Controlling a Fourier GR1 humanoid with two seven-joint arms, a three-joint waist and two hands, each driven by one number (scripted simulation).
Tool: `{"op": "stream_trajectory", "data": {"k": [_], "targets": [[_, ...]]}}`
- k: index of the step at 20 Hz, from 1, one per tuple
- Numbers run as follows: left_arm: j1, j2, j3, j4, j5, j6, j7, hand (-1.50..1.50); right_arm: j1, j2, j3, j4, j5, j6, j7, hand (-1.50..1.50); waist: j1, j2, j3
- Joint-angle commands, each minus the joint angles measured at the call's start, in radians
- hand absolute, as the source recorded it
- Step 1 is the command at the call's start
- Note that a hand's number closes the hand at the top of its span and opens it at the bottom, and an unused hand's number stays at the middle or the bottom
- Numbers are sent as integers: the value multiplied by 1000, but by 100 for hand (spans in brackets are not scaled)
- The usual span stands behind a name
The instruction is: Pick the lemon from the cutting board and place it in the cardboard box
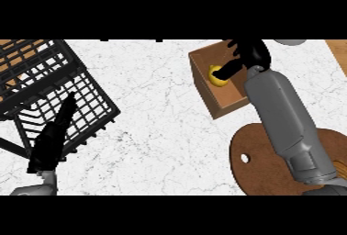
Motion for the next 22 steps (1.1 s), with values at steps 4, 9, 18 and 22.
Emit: {"op": "stream_trajectory", "data": {"k": [4, 9, 18, 22], "targets": [[-16, 0, 19, 37, 5, -5, 16, 0, -66, 24, -106, 189, -69, -125, -165, -150, -6, 4, -7], [8, -21, -8, 27, -21, 12, 13, 0, -58, 23, -245, 159, -172, -314, -250, -150, -1, 9, -5], [10, -19, 6, -11, -8, 1, 62, 0, -12, -70, -449, 58, -432, -230, -377, -150, -30, -6, -6], [49, -19, 16, 11, -10, 7, -15, 0, 17, -212, -526, 83, -481, -201, -381, -150, -24, -2, -7]]}}
